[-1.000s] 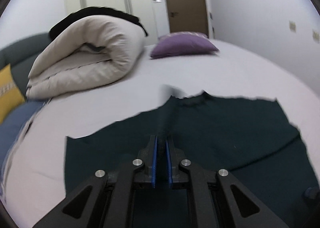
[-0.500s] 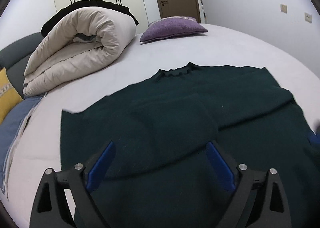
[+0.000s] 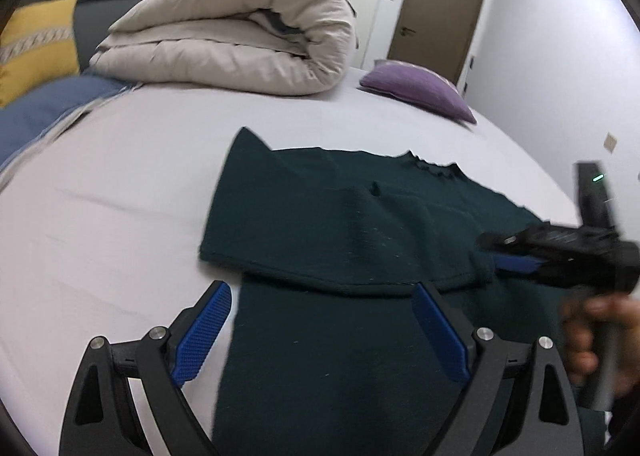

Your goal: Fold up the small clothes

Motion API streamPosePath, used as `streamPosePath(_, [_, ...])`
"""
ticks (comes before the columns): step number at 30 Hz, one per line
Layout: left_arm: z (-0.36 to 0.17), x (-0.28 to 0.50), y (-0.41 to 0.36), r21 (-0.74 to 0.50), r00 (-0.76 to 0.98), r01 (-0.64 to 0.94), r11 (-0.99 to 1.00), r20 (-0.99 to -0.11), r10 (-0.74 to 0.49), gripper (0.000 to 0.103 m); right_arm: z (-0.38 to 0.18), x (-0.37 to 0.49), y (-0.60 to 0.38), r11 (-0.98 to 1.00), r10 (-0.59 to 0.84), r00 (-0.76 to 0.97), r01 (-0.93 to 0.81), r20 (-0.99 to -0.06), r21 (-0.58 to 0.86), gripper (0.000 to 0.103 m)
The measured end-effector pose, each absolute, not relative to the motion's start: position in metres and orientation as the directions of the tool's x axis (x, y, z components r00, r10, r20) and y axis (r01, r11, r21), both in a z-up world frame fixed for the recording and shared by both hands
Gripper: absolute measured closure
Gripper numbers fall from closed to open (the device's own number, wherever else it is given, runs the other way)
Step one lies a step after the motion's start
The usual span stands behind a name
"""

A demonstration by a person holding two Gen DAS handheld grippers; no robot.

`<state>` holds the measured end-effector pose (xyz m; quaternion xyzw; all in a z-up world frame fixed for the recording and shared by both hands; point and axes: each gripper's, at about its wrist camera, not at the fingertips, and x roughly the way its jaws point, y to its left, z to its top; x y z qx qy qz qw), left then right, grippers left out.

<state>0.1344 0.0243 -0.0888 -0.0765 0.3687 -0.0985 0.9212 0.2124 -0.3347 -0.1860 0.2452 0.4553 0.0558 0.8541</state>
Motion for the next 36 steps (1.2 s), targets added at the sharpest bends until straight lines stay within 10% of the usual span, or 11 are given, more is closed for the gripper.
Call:
streamPosePath(8, [-0.087, 0.134, 0.053, -0.303, 0.718, 0.084, 0.949, -0.643, -0.268, 0.015, -0.181, 0.23, -0.305, 0.954, 0.206, 0.583, 0.059, -0.786, 0.294, 0.095])
streamPosePath(24, [-0.078, 0.18, 0.064, -0.287, 0.716, 0.042, 0.957, -0.659, -0.229, 0.027, -0.157, 0.209, -0.41, 0.914, 0.128, 0.68, 0.203, -0.722, 0.352, 0.097])
streamPosePath(30, [-0.089, 0.212, 0.059, -0.229, 0.685, 0.024, 0.973, -0.705, -0.183, 0.028, -0.181, 0.207, -0.427, 0.874, 0.193, 0.68, 0.209, -0.708, 0.439, 0.089])
streamPosePath(33, [-0.093, 0.222, 0.06, -0.236, 0.671, 0.016, 0.972, -0.718, -0.186, 0.031, -0.18, 0.215, -0.425, 0.855, 0.244, 0.671, 0.193, -0.7, 0.482, 0.047])
streamPosePath(36, [-0.098, 0.223, 0.059, -0.231, 0.666, 0.02, 0.973, -0.723, -0.185, 0.031, -0.178, 0.22, -0.413, 0.874, 0.233, 0.686, 0.164, -0.689, 0.458, 0.047])
